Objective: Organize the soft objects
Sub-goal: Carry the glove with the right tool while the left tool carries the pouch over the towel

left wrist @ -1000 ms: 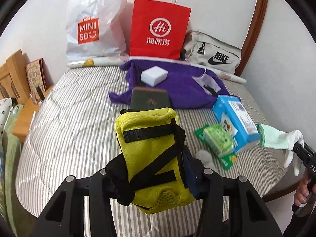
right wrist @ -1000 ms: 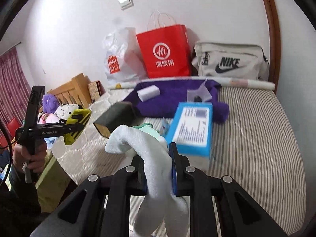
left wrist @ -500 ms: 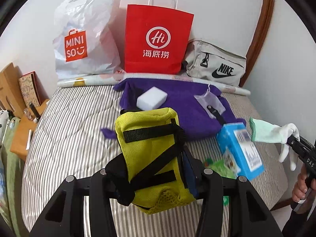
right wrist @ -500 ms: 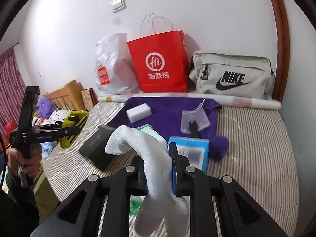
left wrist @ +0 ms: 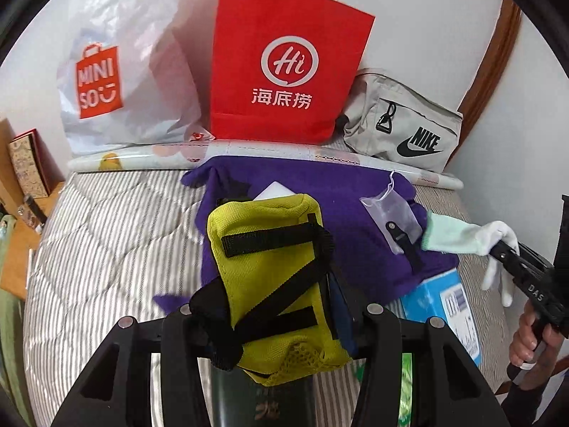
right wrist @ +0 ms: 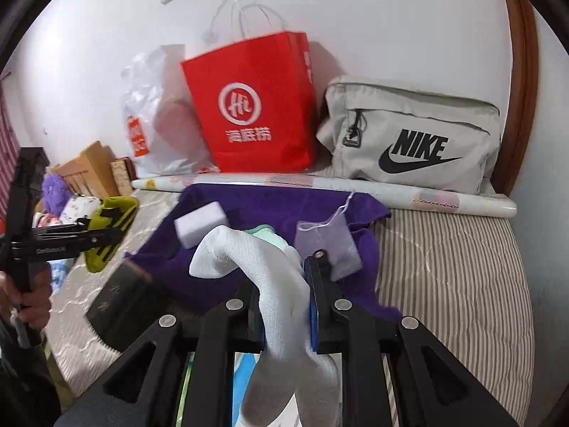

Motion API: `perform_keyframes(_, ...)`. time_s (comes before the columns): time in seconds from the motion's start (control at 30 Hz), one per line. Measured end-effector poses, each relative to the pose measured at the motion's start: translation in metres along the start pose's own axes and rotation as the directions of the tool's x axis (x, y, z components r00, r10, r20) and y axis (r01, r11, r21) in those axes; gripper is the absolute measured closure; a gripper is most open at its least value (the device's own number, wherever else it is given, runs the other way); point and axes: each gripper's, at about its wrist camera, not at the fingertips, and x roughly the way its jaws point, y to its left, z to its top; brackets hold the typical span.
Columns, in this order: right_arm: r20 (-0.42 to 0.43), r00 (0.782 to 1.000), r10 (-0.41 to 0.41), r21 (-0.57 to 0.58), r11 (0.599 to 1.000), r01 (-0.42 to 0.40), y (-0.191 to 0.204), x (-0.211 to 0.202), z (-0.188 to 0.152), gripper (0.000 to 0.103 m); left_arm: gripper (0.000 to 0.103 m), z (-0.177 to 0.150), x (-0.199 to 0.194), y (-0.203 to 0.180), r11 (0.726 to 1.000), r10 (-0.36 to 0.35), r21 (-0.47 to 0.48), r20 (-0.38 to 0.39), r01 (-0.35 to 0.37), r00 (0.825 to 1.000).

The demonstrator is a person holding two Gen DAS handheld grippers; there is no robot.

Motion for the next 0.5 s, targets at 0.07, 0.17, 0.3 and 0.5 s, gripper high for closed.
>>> perform_keyframes(0.07,-0.009,1.000,-0.020,-0.003,1.000,0.020,-0.002,0.012,0.006,0.086,0.056,0.006,0.012,-0.002,1.000,-0.010,0.002,-0.011,0.010,1.000)
perform_keyframes(0.17,-0.023,0.999,-0.037,-0.007,0.999,0.036,-0.003,0.028,0.013,0.086,0.056,0.012,0.025,-0.005,1.000,-0.014,0.010,-0.028,0.014,1.000)
perform_keyframes(0.3,-0.047,0.998,-0.036,-0.005,0.999,0.035,-0.004,0.049,0.018,0.086,0.056,0.021,0.043,-0.009,1.000,-0.016,0.014,-0.049,0.016,0.999)
perform_keyframes(0.5,-0.081,0.996,-0.044,-0.031,0.999,0.042,0.000,0.079,0.028,0.086,0.056,0.029,0.065,-0.011,1.000,-0.003,0.017,-0.081,0.004,0.997)
